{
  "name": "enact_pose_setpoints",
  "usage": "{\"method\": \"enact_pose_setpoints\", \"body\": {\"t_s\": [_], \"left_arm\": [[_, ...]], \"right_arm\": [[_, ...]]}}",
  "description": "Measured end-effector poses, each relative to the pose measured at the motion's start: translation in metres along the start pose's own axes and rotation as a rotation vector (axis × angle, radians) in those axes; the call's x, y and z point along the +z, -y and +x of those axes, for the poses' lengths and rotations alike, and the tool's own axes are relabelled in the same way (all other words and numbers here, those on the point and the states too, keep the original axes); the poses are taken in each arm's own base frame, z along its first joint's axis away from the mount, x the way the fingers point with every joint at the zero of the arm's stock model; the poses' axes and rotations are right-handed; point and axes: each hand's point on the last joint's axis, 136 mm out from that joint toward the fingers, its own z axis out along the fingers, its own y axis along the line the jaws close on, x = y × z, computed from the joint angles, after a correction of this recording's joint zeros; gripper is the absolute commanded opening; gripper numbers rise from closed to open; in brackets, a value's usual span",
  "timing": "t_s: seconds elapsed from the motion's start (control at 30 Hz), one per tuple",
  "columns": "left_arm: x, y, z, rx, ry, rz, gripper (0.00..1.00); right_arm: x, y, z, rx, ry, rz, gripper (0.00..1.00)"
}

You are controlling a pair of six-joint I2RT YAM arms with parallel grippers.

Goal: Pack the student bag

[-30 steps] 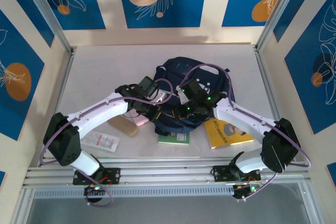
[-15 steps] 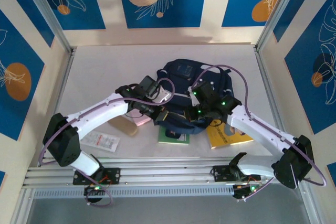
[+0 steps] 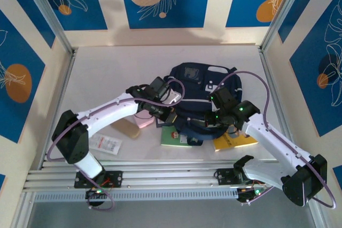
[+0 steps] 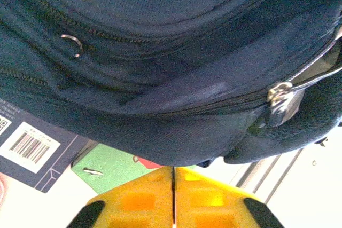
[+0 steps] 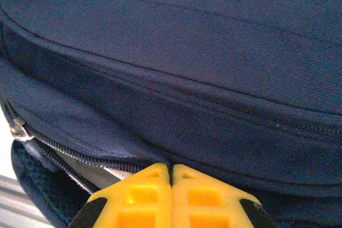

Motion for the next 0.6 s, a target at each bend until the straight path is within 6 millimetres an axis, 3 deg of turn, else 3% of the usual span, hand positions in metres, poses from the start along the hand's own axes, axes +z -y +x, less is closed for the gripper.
{"method": "enact_pose_setpoints", "body": {"t_s": [0.2, 0.37, 0.6], "left_arm": [[0.000, 0.022, -0.009, -0.089, 0.026, 0.068, 0.48], [0.009, 0.046, -0.008, -0.137, -0.008, 0.107, 0.49], [0.022, 0.043, -0.001, -0.189, -0.050, 0.076, 0.43]], "right_arm": [[-0.002, -0.012, 0.006, 0.016, 0.009, -0.097, 0.00], [-0.007, -0.023, 0.005, 0.034, 0.024, -0.164, 0.00], [-0.006, -0.027, 0.005, 0.052, 0.019, -0.190, 0.00]]}}
